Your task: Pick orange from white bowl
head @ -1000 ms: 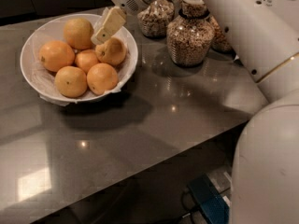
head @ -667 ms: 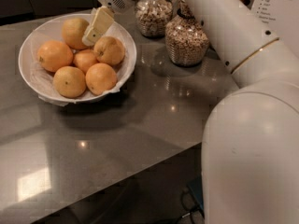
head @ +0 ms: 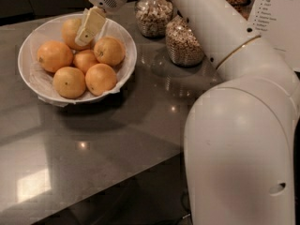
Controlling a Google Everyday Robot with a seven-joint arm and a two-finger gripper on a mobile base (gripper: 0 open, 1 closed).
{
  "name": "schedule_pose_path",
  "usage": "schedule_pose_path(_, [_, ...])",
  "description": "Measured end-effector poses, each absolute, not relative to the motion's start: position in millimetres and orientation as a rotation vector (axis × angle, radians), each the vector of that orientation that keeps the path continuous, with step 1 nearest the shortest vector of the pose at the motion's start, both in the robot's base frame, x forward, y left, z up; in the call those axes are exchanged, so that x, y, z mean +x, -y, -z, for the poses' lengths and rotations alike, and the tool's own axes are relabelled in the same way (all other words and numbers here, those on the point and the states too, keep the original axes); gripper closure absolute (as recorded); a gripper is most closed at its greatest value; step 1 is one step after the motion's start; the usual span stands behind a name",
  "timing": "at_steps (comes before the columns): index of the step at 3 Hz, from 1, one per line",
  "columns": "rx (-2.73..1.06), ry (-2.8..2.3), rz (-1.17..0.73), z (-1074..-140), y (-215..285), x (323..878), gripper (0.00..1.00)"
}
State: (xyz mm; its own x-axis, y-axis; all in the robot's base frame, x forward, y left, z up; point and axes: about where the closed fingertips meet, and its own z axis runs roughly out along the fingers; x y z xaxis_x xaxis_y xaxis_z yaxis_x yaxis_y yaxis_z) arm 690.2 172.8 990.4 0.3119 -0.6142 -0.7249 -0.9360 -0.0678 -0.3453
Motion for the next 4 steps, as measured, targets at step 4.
schedule_pose_path(4, [-1.769, -1.427, -0.593, -957, -183, 689, 0.00])
